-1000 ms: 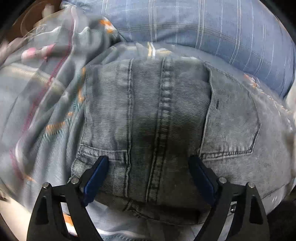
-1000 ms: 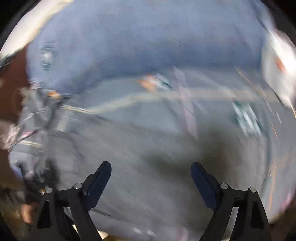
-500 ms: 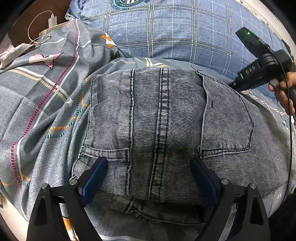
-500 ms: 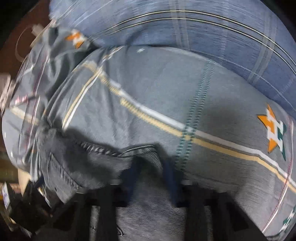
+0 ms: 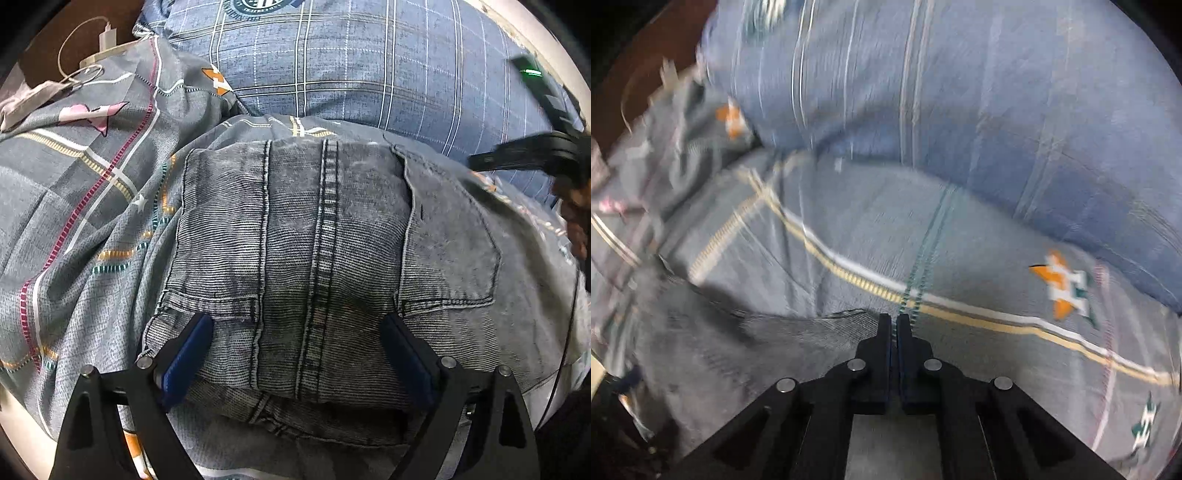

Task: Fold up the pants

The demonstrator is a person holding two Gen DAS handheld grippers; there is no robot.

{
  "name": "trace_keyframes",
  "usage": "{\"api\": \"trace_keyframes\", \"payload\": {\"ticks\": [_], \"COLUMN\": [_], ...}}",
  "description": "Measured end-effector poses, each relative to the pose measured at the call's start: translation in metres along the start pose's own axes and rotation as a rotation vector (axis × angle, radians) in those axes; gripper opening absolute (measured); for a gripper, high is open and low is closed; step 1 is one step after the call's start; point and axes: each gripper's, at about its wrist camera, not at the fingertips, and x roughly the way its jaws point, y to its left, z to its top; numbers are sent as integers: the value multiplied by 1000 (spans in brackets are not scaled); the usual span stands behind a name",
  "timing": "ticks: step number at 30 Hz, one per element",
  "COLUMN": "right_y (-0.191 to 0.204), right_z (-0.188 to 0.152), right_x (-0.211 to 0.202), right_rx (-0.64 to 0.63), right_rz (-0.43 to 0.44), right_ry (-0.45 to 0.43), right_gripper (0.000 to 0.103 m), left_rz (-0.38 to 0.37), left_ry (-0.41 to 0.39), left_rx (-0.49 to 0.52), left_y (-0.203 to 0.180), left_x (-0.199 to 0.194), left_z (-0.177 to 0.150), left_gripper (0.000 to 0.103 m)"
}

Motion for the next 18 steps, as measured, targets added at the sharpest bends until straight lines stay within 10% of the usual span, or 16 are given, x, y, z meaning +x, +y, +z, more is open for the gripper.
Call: {"api": "trace_keyframes", "payload": {"ticks": [4, 12, 15, 17, 18], "right_y": [-4, 1, -17, -26, -28], "right_z": [-58, -163, -177, -182, -183], "right_x": [-51, -28, -24, -18, -16], "right_rx": [121, 227, 319, 370, 391], "right_rz": [159, 274, 388, 450, 475], "right_ry": [-73, -24, -55, -60, -56], "right_gripper": [8, 12, 12, 12, 12], "left_rz": [-64, 7, 103, 164, 142], "left_ry": [-78, -147, 2, 279, 226], "left_rx": [-72, -82, -18, -21, -46], "left_y": [9, -13, -29, -22, -14], "left_x": [-27, -41, 8, 72, 73], "left_z": [14, 117, 130, 94, 82], "left_gripper": [92, 93, 93, 96, 102]}}
